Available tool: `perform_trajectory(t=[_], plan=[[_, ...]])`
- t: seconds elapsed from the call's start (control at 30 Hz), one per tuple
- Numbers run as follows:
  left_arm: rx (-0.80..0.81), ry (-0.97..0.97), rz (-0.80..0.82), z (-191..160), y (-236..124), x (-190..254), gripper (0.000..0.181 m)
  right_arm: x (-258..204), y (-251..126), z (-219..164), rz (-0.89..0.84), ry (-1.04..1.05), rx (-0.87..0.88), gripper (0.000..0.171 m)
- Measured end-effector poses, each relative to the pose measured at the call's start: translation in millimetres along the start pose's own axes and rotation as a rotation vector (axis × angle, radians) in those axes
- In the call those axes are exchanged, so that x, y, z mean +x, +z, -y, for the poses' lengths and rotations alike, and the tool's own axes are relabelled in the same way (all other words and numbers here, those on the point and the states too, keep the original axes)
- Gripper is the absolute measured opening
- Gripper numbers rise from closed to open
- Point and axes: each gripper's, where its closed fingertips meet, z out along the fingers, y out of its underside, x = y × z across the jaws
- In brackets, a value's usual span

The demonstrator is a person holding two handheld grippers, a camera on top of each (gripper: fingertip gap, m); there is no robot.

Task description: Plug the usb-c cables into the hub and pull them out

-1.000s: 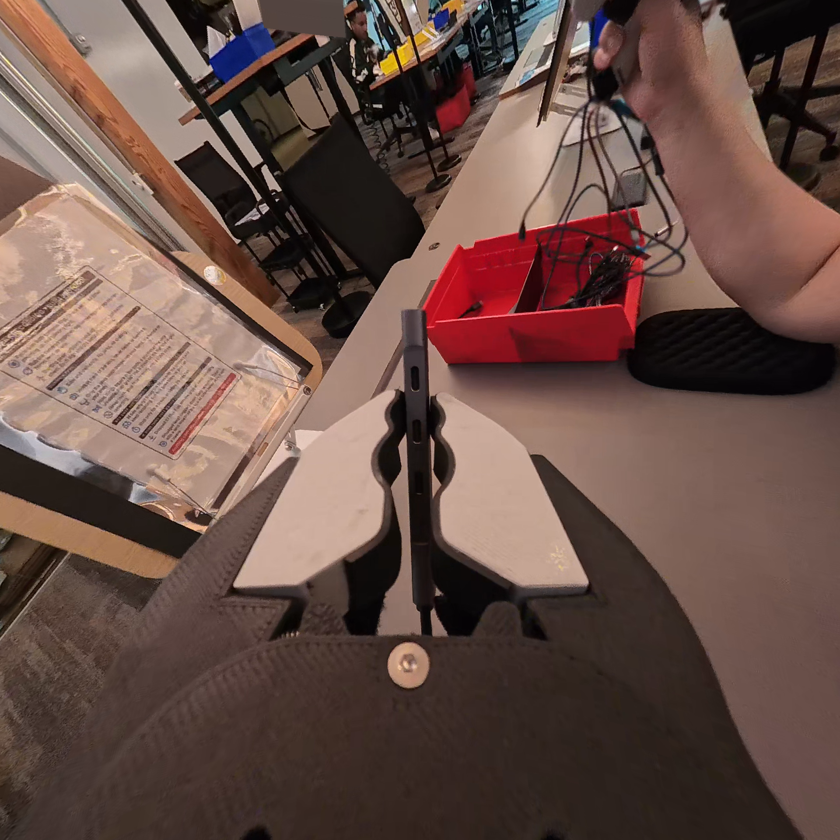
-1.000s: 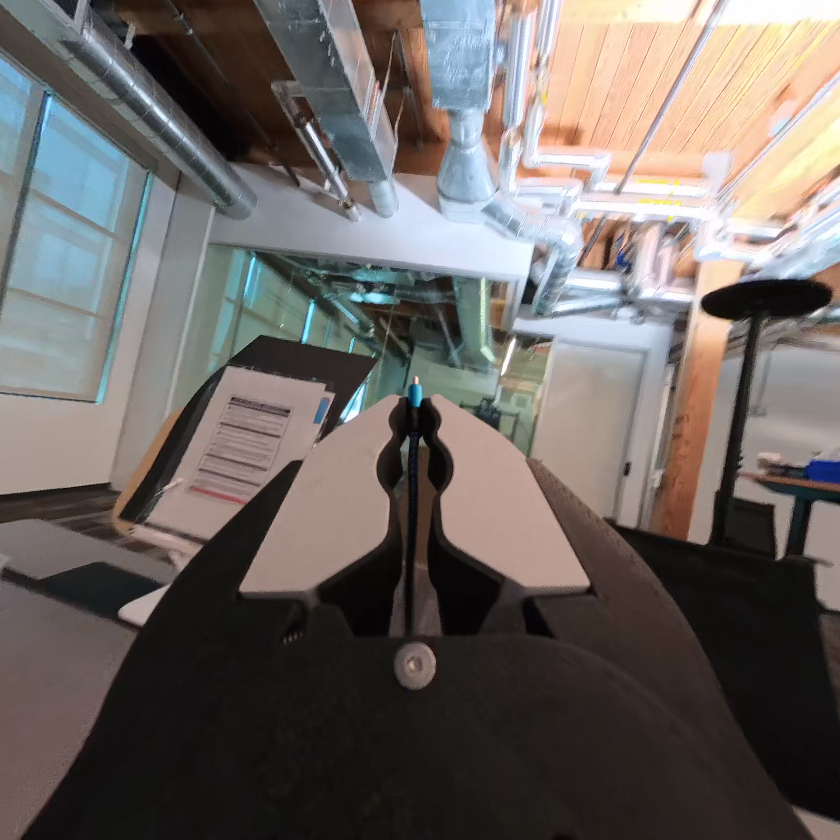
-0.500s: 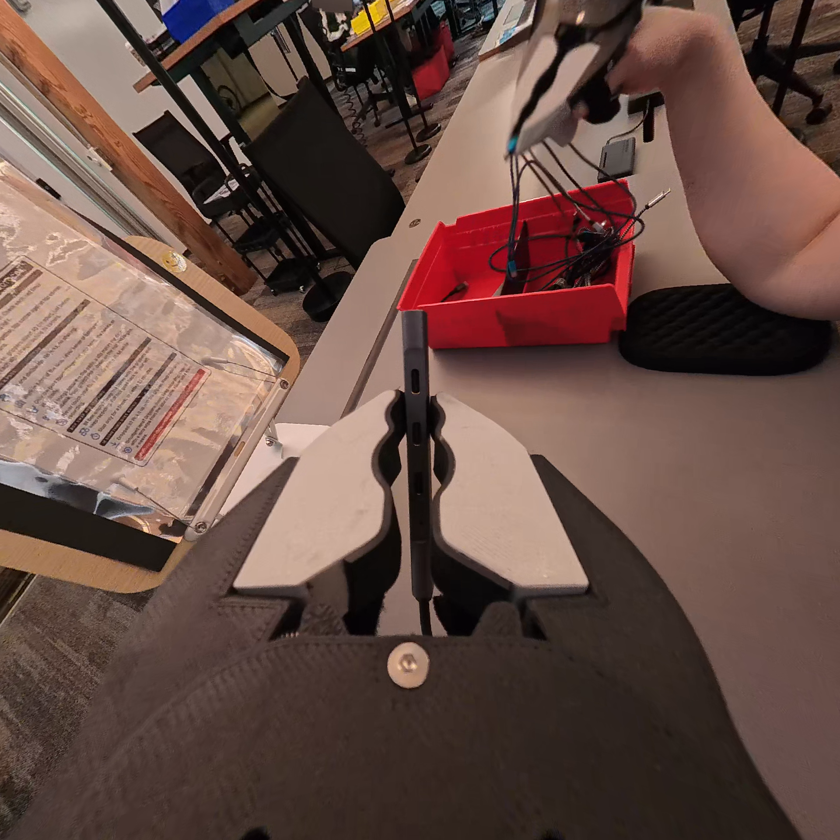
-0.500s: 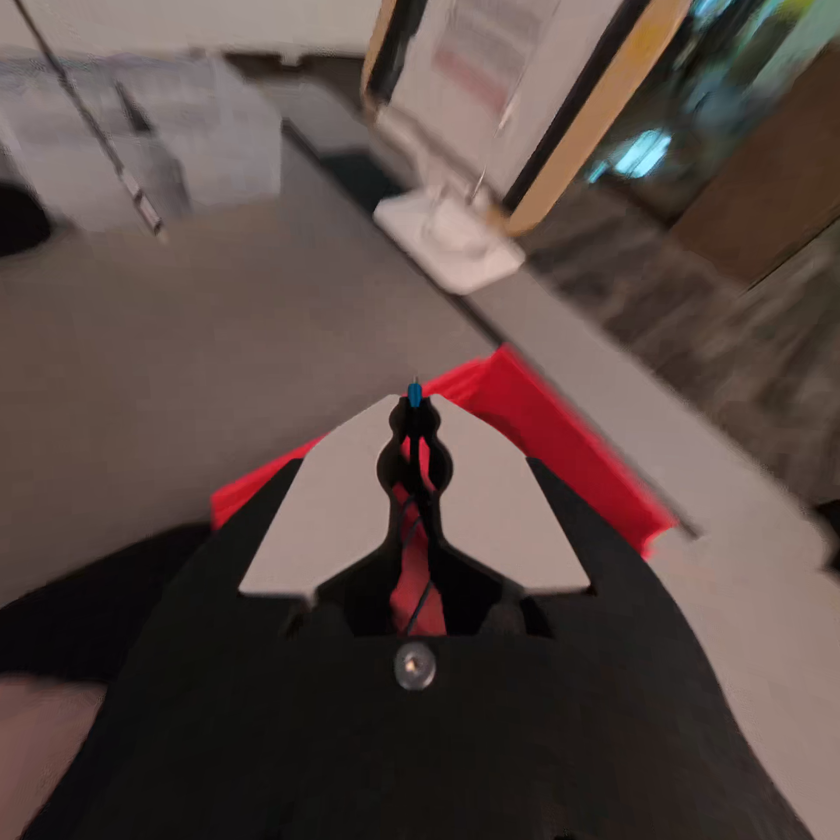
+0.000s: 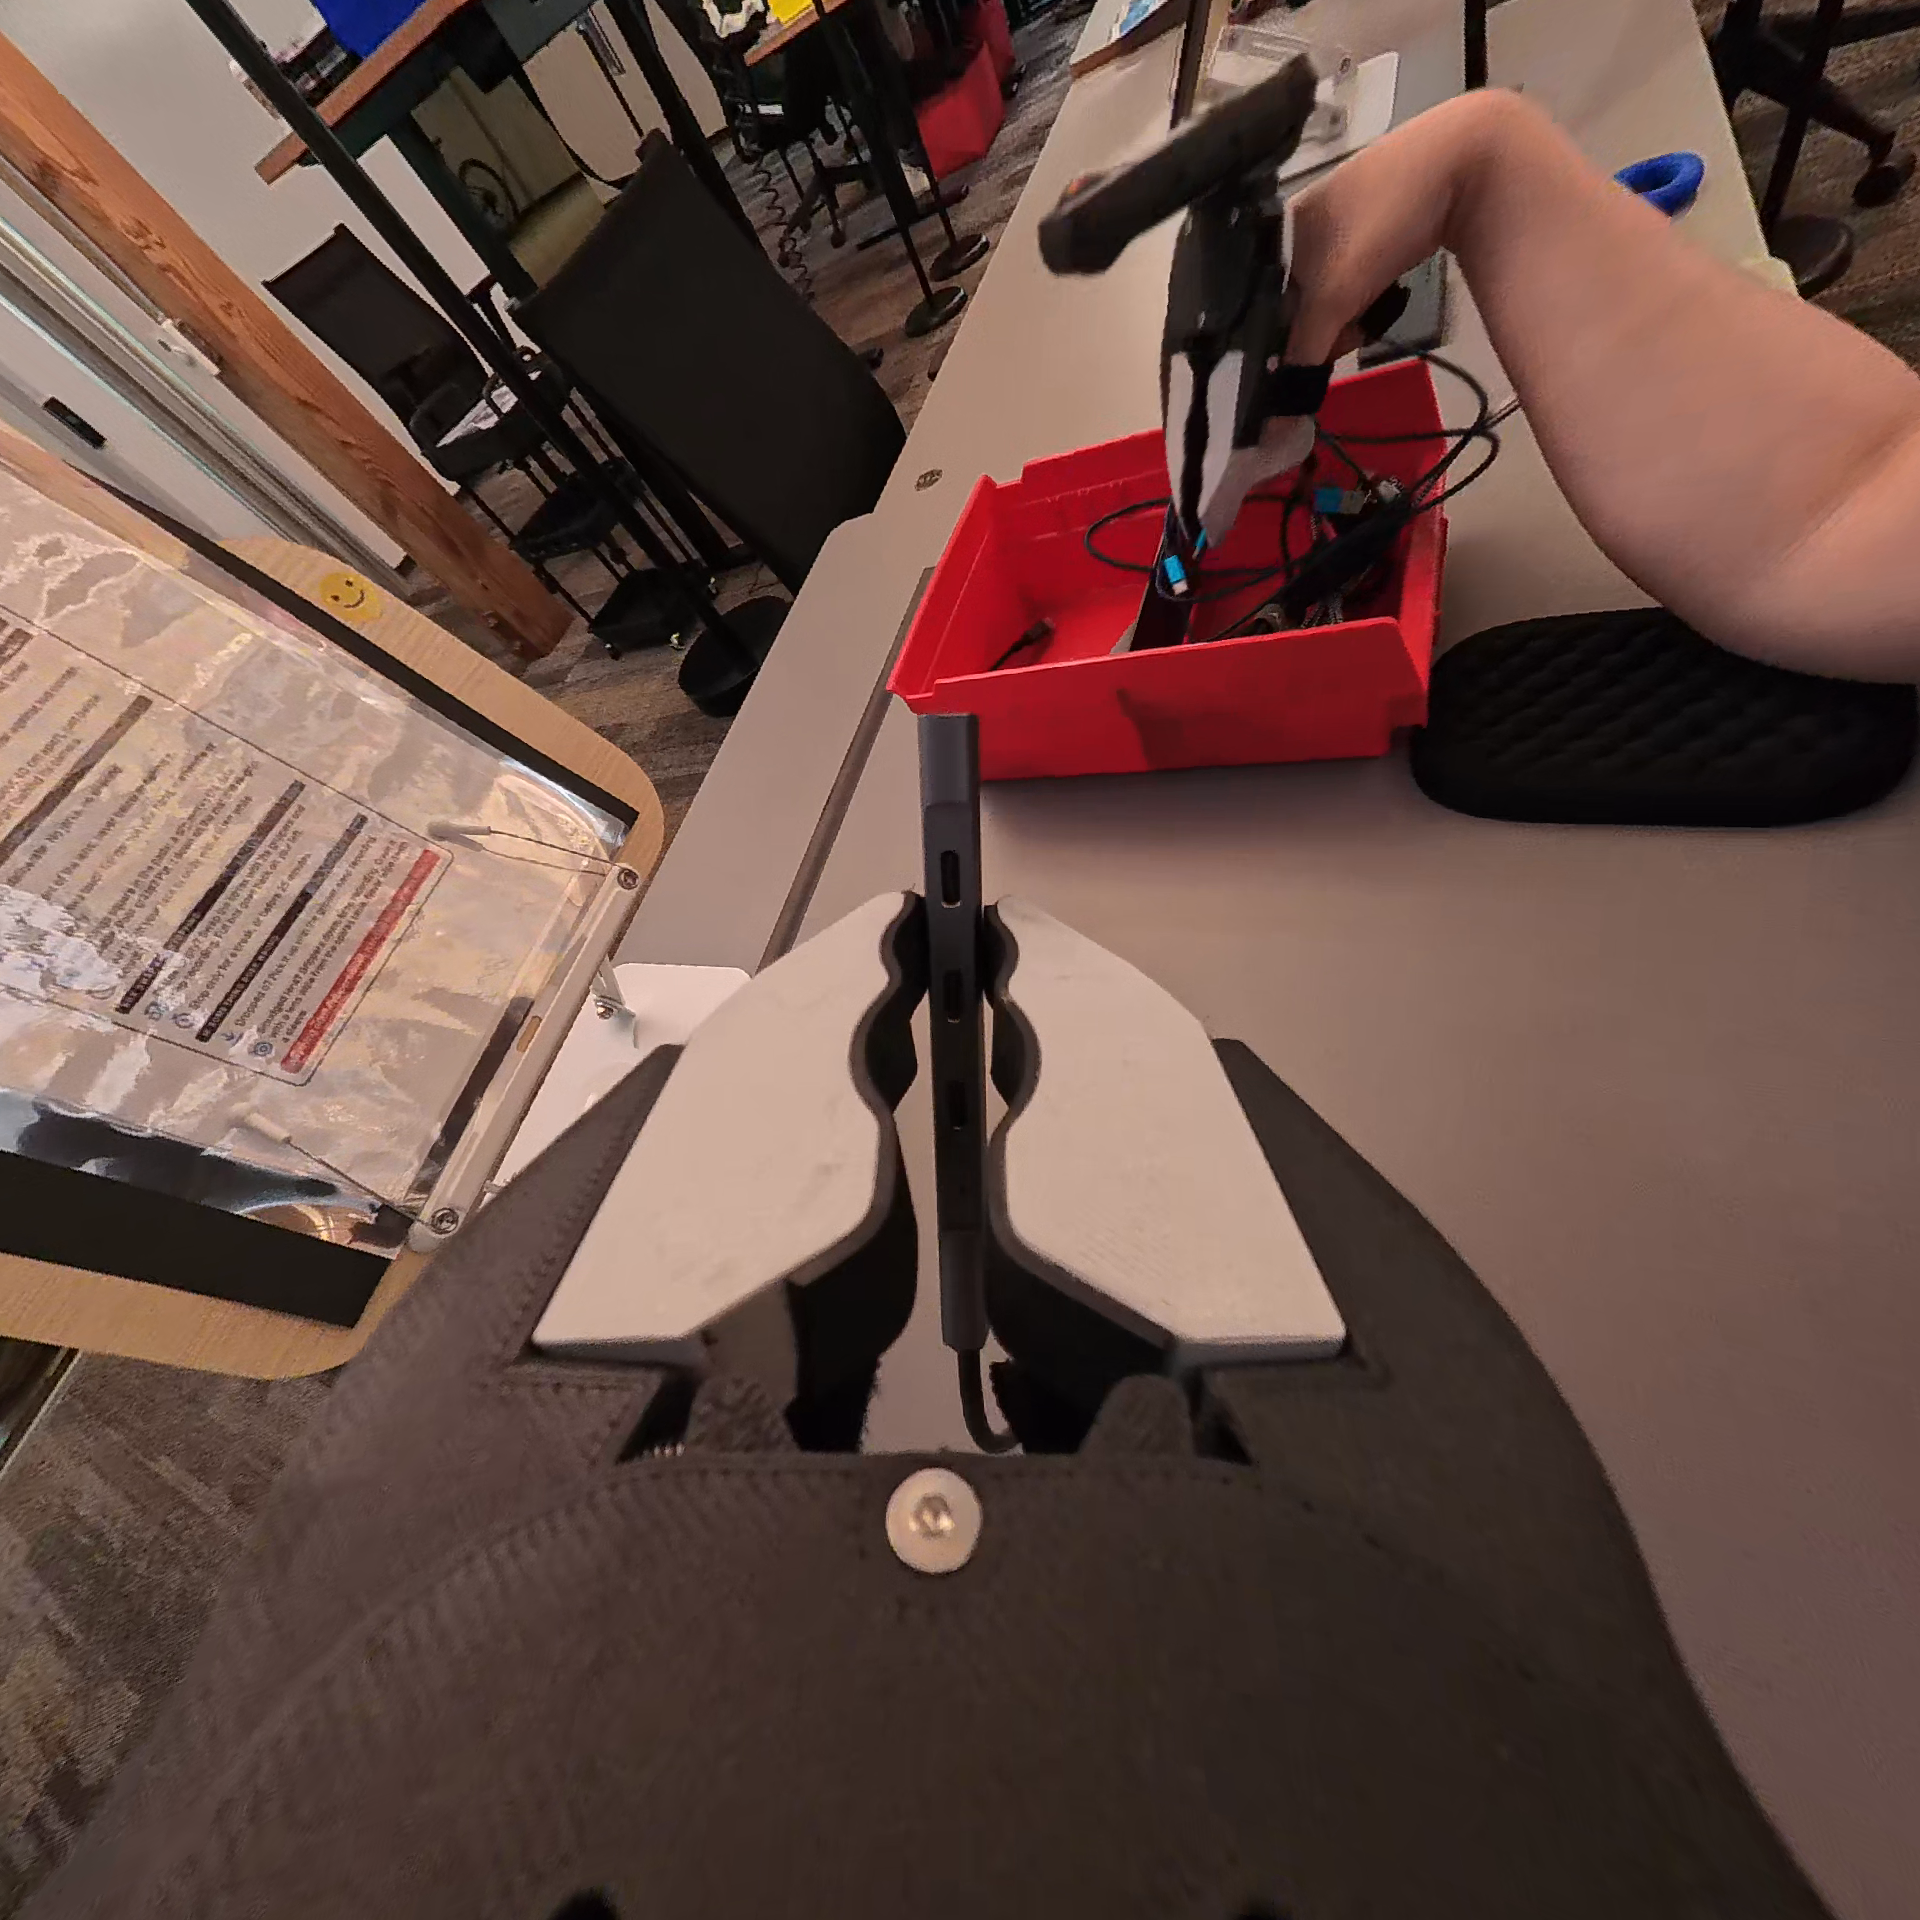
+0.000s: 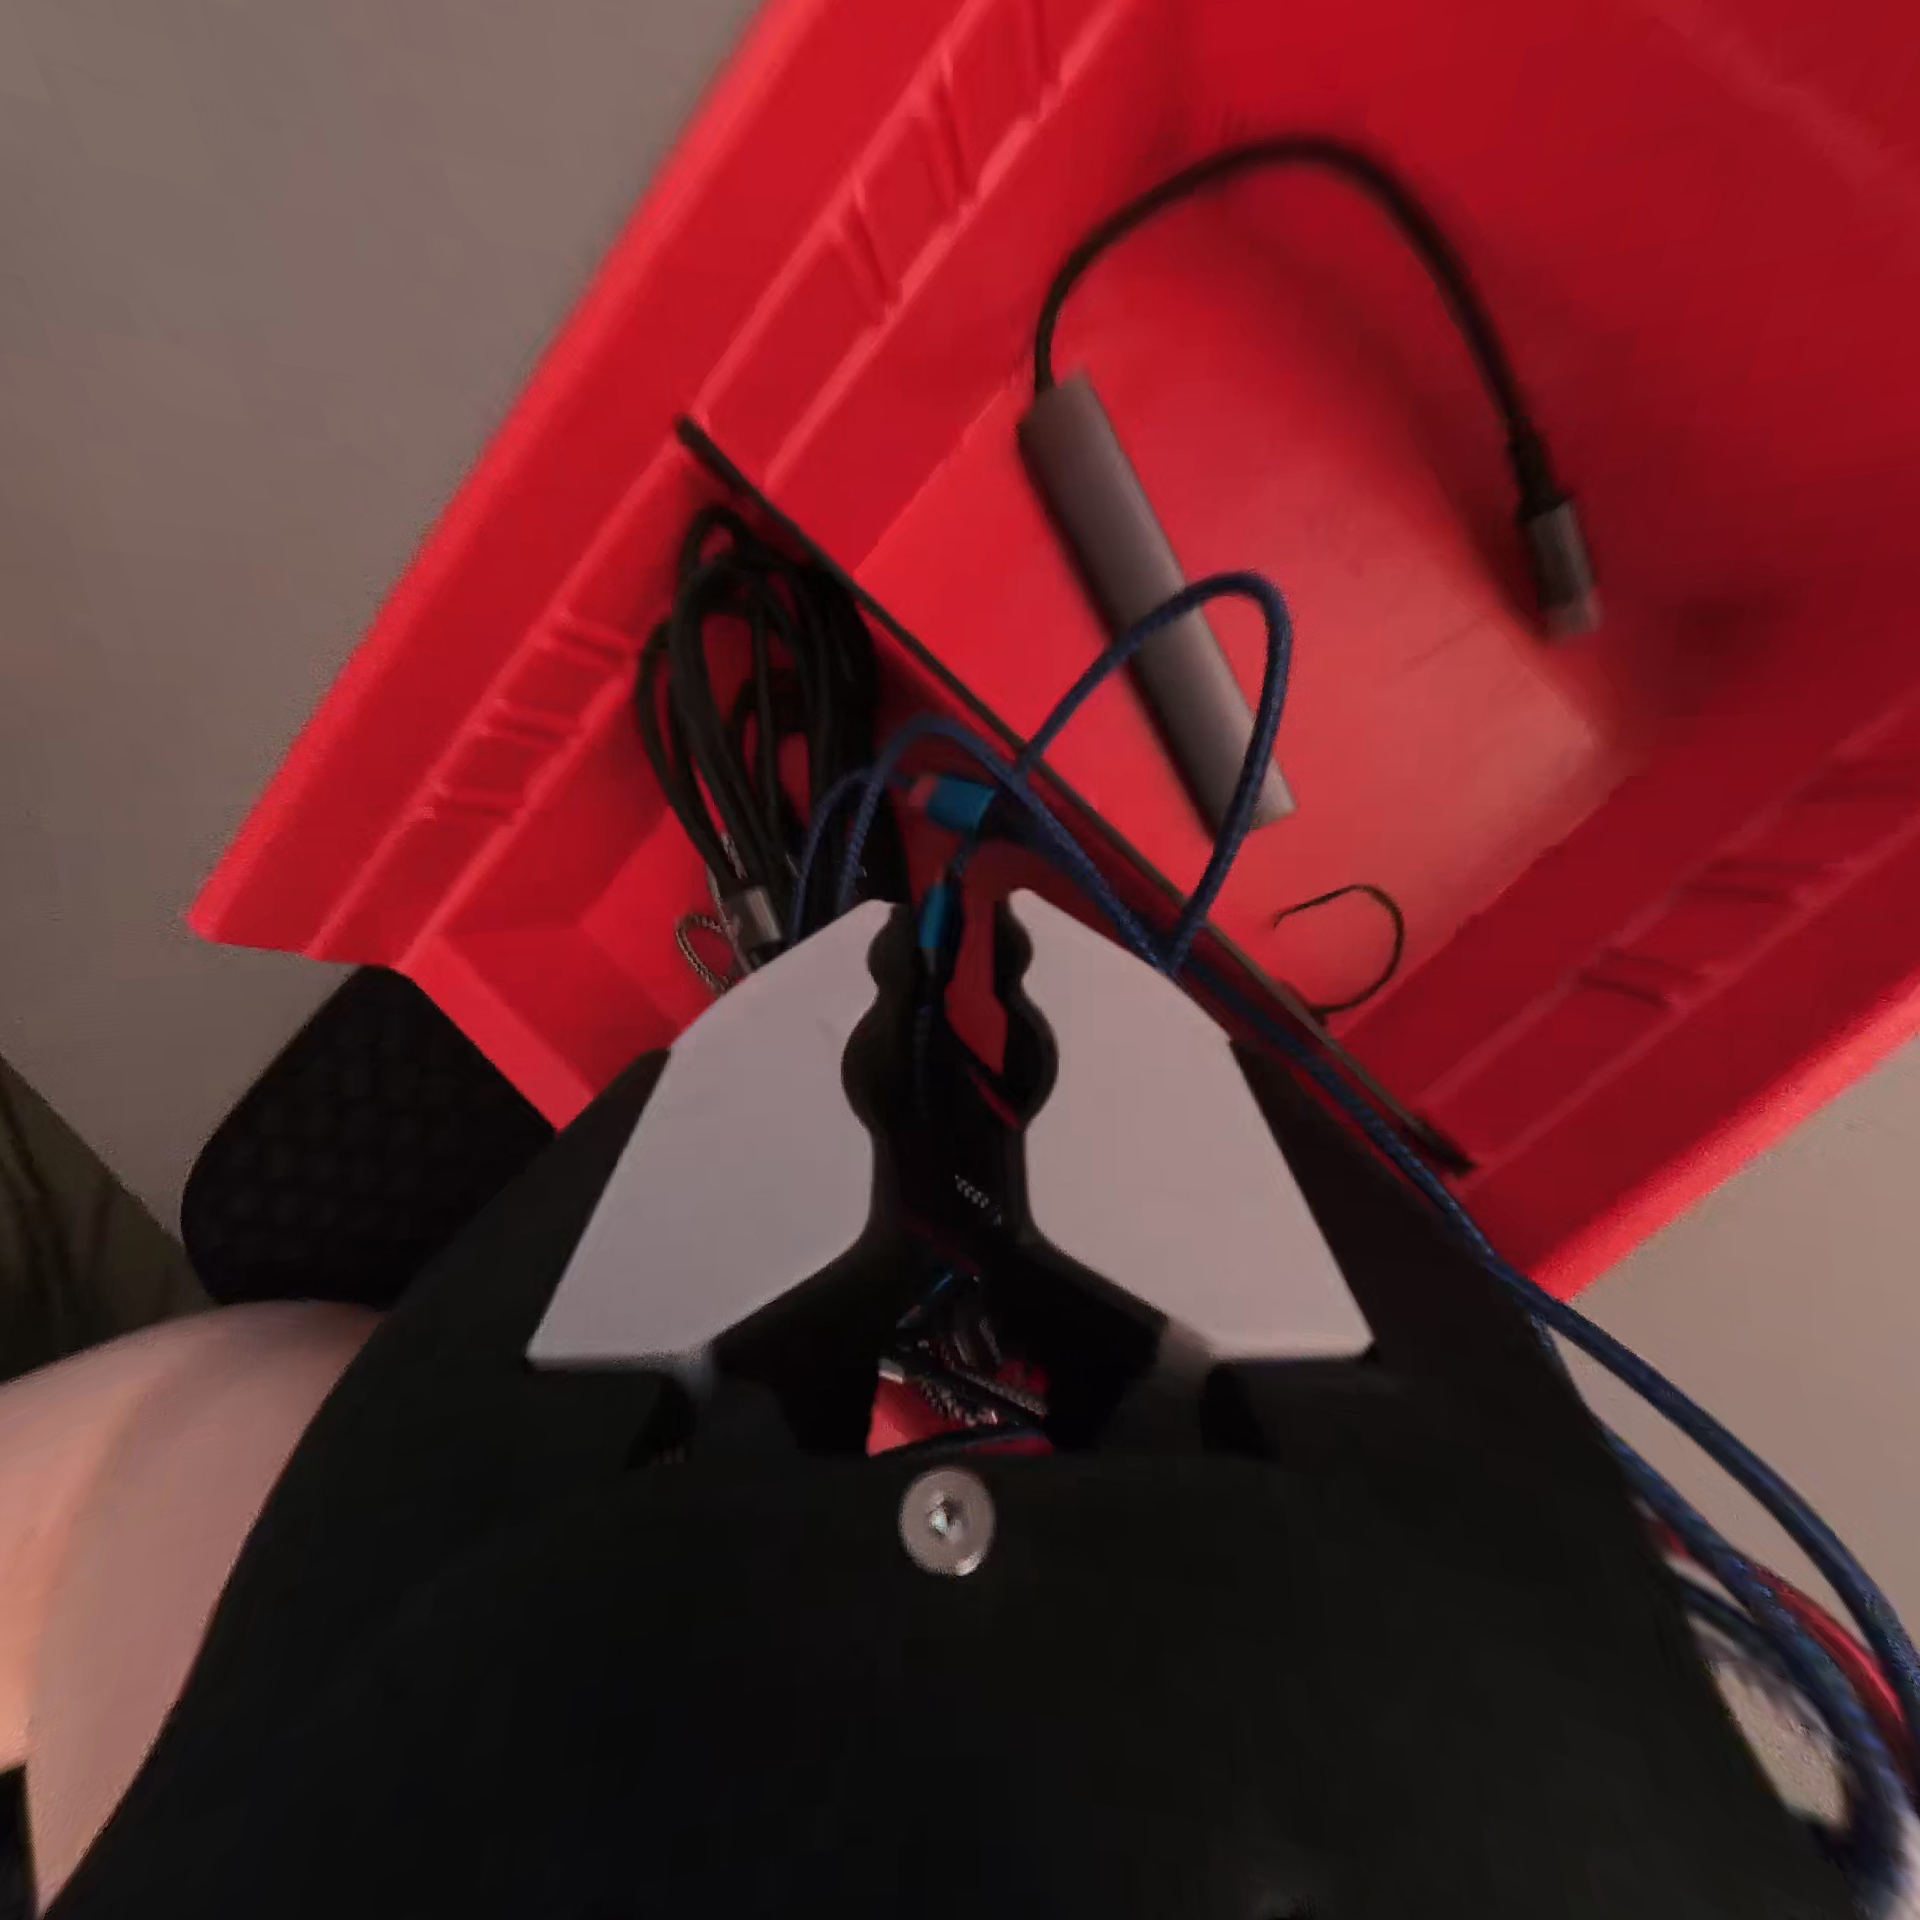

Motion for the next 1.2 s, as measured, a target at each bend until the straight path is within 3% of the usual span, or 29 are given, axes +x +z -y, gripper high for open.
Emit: perform_trajectory(t=[0.03, 0.1, 0.23, 0.33, 0.4, 0.53, 0.63, 0.67, 0.77, 0.83, 1.0, 1.1, 1.2], plan=[[0.002, -0.001, 0.001, 0, 0, 0, 0.008, 0, -9, 9, -0.027, -0.014, 0.06, 0.026], [0.005, -0.003, 0.001, 1, -2, -1, 0.008, 6, -33, 24, -0.144, -0.026, 0.163, 0.057], [0.009, -0.004, 0.008, 1, -5, -2, 0.008, 30, -107, 45, -0.527, -0.034, 0.395, 0.08], [0.012, -0.005, 0.012, 1, -6, -2, 0.008, 62, -159, 34, -0.816, 0.102, 0.582, 0.102], [0.014, -0.006, 0.013, 1, -8, -2, 0.008, 83, -153, 7, -0.808, 0.263, 0.556, 0.113], [0.014, -0.005, 0.013, 1, -8, -2, 0.008, 89, -101, -48, -0.49, 0.526, 0.318, 0.119], [0.01, -0.008, 0.013, 0, -7, -3, 0.009, 92, -85, -55, -0.369, 0.594, 0.327, 0.111], [0.008, -0.009, 0.011, 0, -6, -3, 0.008, 94, -80, -59, -0.36, 0.589, 0.298, 0.1], [-0.002, -0.009, 0.011, -2, -4, -2, 0.009, 86, -67, -59, -0.278, 0.544, 0.231, 0.044], [-0.007, -0.005, 0.014, -2, -3, -2, 0.008, 80, -68, -52, -0.266, 0.498, 0.214, 0.026], [-0.015, -0.001, 0.014, -3, -2, -1, 0.008, 25, -93, -1, -0.306, 0.023, 0.313, 0.014], [-0.018, -0.003, 0.01, -4, -2, -1, 0.008, -19, -86, 17, -0.308, -0.31, 0.287, 0.014], [-0.02, -0.001, 0.007, -4, 0, 0, 0.009, -37, -69, 30, -0.281, -0.411, 0.223, 0.013]])
